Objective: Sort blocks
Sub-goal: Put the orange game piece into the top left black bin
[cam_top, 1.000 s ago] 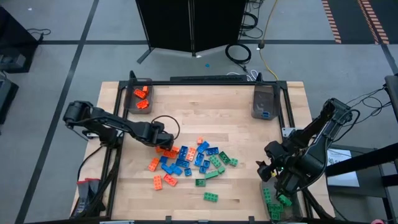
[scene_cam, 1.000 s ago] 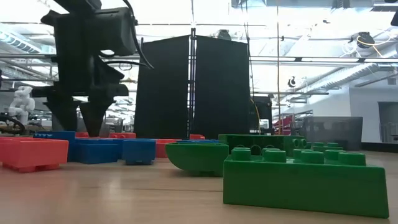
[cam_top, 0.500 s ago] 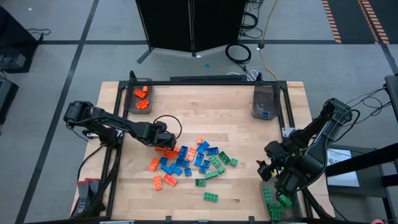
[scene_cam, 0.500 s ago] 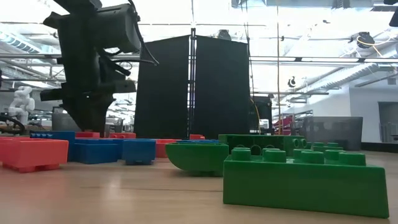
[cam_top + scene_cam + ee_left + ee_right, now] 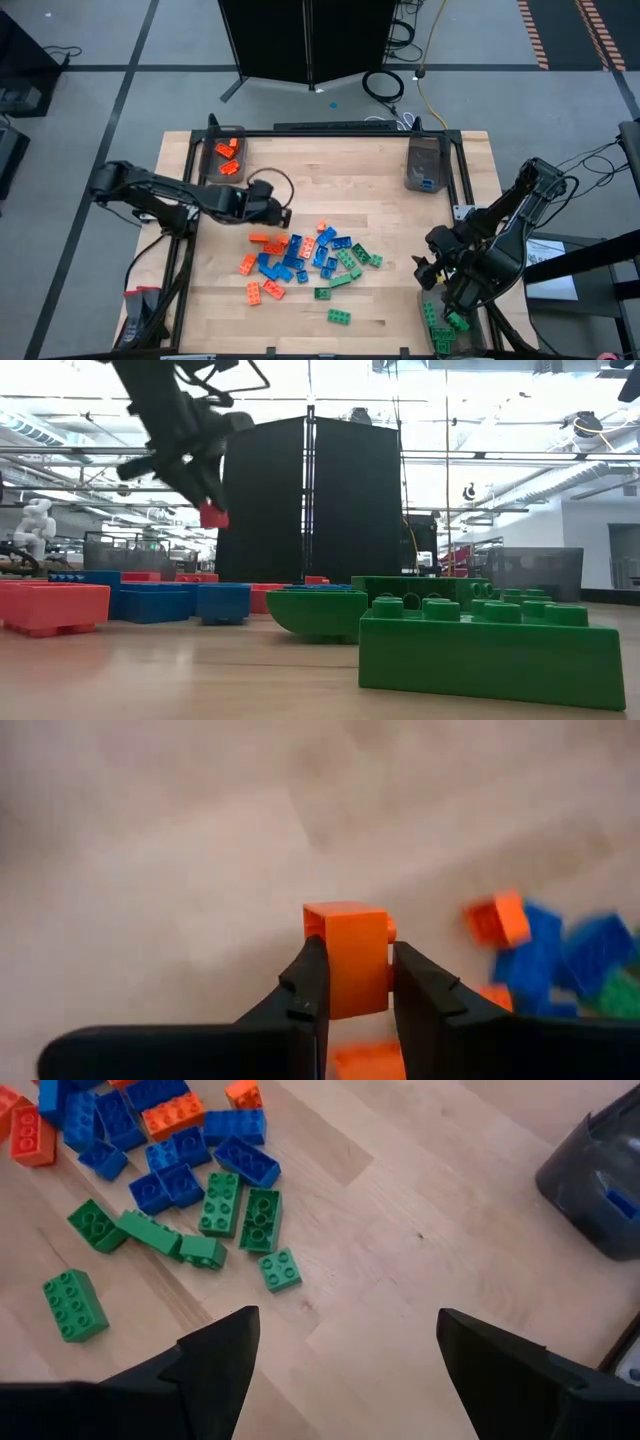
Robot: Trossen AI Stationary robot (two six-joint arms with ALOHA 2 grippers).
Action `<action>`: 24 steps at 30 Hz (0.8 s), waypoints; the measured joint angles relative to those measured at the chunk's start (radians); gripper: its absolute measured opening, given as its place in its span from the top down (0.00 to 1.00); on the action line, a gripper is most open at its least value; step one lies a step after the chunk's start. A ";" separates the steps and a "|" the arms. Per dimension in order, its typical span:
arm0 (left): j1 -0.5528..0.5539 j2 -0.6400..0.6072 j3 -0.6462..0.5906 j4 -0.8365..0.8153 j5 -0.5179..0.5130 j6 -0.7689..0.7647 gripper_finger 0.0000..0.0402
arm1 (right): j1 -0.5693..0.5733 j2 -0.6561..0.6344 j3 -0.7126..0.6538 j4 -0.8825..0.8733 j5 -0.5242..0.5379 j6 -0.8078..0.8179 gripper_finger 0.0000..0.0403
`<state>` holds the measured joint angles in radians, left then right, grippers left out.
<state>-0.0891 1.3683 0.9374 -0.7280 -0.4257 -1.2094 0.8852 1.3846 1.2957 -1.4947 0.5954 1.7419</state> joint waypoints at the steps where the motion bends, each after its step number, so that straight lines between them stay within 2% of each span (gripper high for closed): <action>1: 0.013 -0.007 0.024 -0.039 -0.029 0.023 0.84 | 0.000 0.000 0.000 0.000 0.007 -0.002 0.26; 7: 0.119 -0.033 0.145 -0.336 -0.212 0.109 0.84 | 0.000 0.000 0.000 -0.001 0.010 -0.004 0.26; 11: 0.222 -0.060 0.163 -0.484 -0.311 0.114 0.84 | 0.000 0.000 0.000 0.002 0.010 -0.001 0.26; 19: 0.465 -0.128 0.088 -0.512 -0.351 0.173 0.84 | 0.000 0.000 0.000 0.012 0.010 0.000 0.26; 24: 0.599 -0.180 0.004 -0.467 -0.318 0.198 0.84 | 0.000 0.000 0.000 0.014 0.010 0.000 0.26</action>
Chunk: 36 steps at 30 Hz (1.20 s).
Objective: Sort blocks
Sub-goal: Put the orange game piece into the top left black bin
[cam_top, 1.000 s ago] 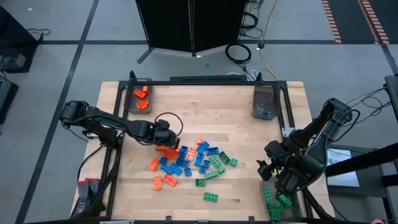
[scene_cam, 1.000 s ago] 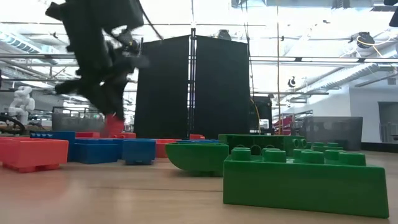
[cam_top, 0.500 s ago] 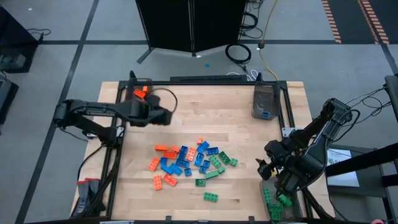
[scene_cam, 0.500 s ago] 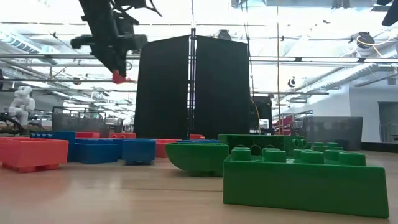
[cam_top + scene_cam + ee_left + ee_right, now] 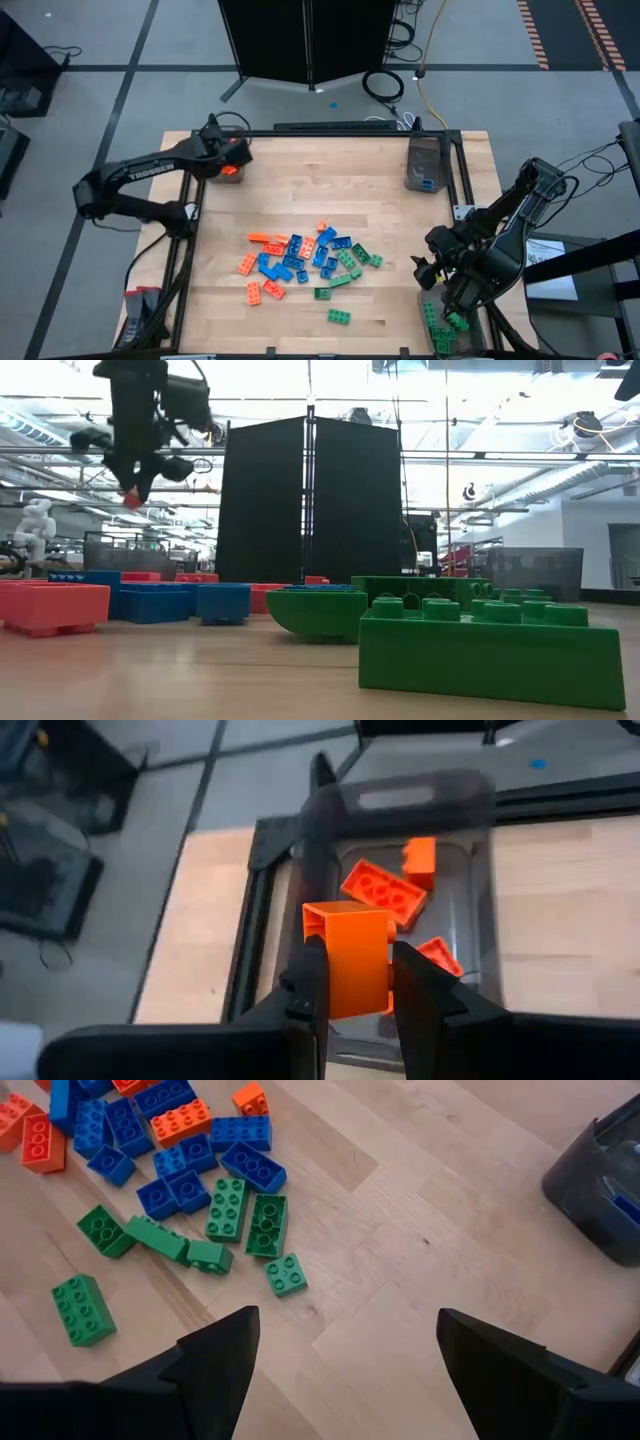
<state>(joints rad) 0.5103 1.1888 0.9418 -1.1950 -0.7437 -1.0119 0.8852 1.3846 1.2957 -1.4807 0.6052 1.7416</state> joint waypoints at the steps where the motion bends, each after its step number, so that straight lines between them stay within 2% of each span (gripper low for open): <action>1: 0.022 -0.014 -0.023 0.035 0.026 0.009 0.84 | 0.000 0.000 0.000 0.000 0.000 0.000 0.26; 6: 0.108 -0.053 -0.131 0.182 0.133 0.079 0.84 | 0.000 0.000 0.000 -0.001 0.001 -0.015 0.26; 11: 0.183 -0.050 -0.217 0.273 0.194 0.113 0.84 | 0.000 0.000 0.000 -0.005 0.001 -0.037 0.26; 21: 0.262 -0.050 -0.278 0.371 0.224 0.163 0.83 | 0.000 0.000 0.000 -0.006 0.001 -0.037 0.26; 23: 0.262 -0.050 -0.278 0.390 0.229 0.186 0.76 | 0.000 0.000 0.000 -0.006 0.001 -0.037 0.26; 27: 0.262 -0.050 -0.278 0.420 0.246 0.239 0.54 | 0.000 0.000 0.000 -0.006 0.001 -0.036 0.26; 30: 0.262 -0.050 -0.278 0.420 0.257 0.244 0.41 | 0.000 0.000 0.000 -0.006 0.001 -0.034 0.26; 33: 0.262 -0.051 -0.278 0.426 0.282 0.244 0.34 | 0.000 0.000 0.000 -0.005 0.001 -0.033 0.26; 36: 0.257 -0.070 -0.267 0.491 0.396 0.329 0.32 | 0.000 0.000 0.000 -0.005 0.001 -0.026 0.26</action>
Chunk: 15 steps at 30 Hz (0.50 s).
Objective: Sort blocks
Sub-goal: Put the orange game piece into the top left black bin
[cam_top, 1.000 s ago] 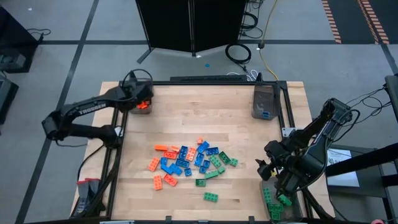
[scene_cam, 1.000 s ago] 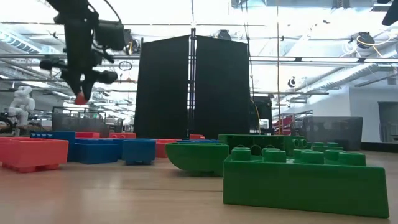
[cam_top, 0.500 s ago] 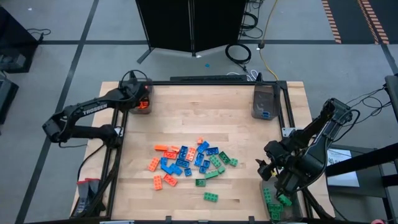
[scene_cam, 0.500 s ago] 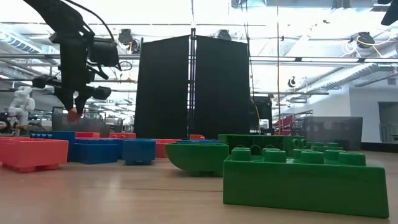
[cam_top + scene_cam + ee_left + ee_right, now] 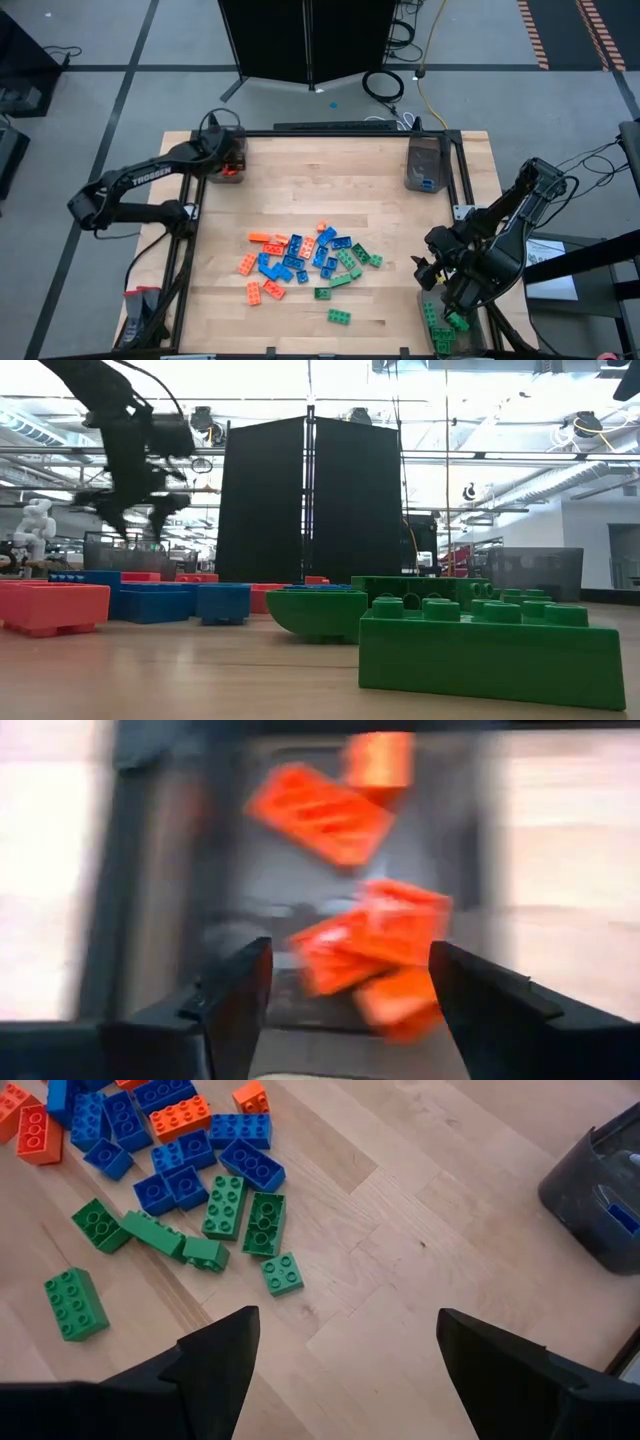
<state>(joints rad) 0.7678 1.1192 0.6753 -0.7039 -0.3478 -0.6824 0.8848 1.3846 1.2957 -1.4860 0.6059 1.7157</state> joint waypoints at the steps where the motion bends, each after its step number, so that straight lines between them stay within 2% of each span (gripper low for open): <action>1: -0.008 -0.010 0.008 0.044 0.061 0.043 0.32 | 0.000 0.000 0.000 0.000 0.000 0.000 0.26; 5: -0.067 -0.055 0.043 0.232 0.339 0.188 0.32 | 0.000 0.000 0.000 0.000 0.000 0.000 0.26; 9: -0.183 -0.079 0.065 0.467 0.548 0.380 0.31 | 0.000 0.000 0.000 0.000 0.000 0.005 0.26; 11: -0.257 -0.079 0.067 0.549 0.566 0.475 0.31 | 0.000 0.000 0.000 0.000 0.000 0.016 0.26; 15: -0.371 -0.035 0.067 0.628 0.476 0.533 0.31 | 0.000 0.000 0.000 0.001 0.000 0.027 0.26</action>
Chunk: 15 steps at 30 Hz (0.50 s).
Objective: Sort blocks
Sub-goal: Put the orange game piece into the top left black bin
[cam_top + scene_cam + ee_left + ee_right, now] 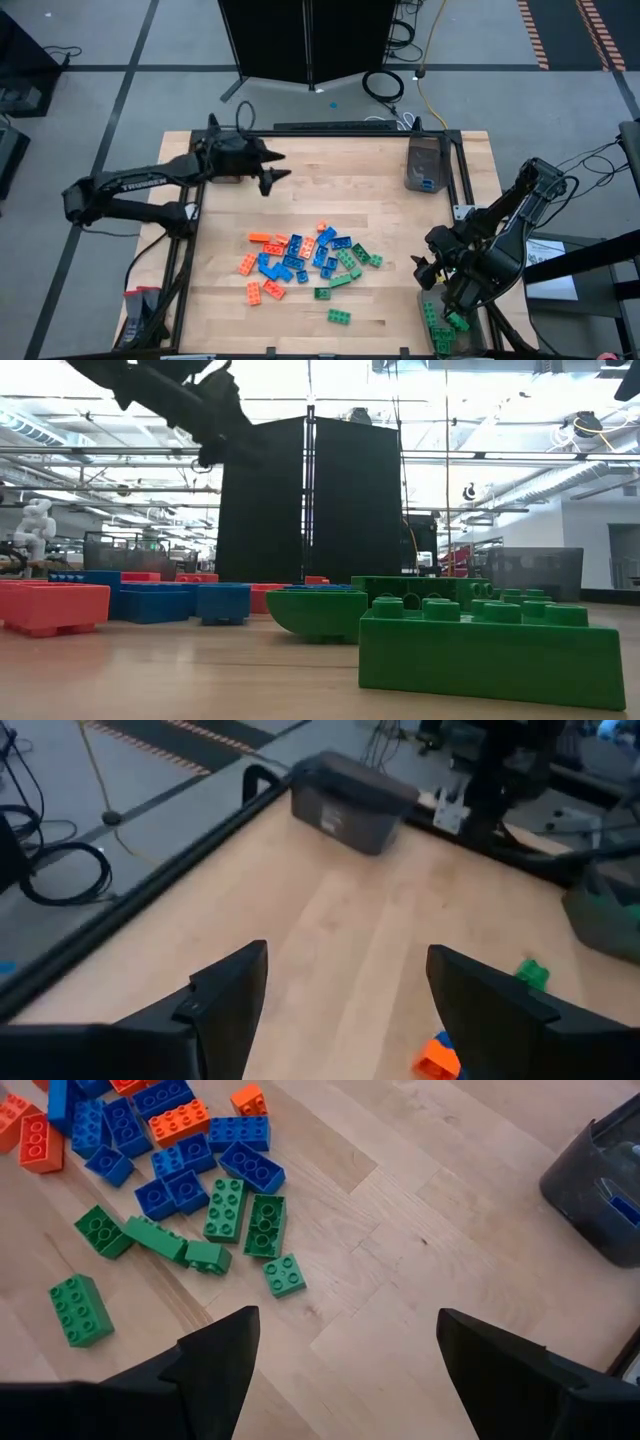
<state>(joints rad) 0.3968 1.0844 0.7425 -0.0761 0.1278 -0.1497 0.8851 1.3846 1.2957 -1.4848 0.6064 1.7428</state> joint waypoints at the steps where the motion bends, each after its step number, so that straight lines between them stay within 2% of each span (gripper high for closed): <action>1: -0.018 0.019 0.000 0.003 -0.008 -0.007 0.31 | 0.000 0.000 0.000 0.000 0.000 0.000 0.26; 4: -0.073 0.096 0.000 0.032 -0.013 -0.073 0.31 | 0.000 0.000 0.000 0.000 0.003 0.000 0.26; 9: -0.176 0.246 0.000 0.115 -0.004 -0.024 0.31 | 0.000 0.000 0.000 -0.001 0.005 0.000 0.26; 15: -0.232 0.381 0.000 0.236 0.007 -0.026 0.31 | 0.000 0.000 0.000 -0.001 0.004 0.023 0.26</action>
<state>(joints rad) 0.1652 1.4659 0.7422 0.1603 0.1350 -0.1757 0.8852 1.3846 1.2957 -1.4857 0.6106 1.7663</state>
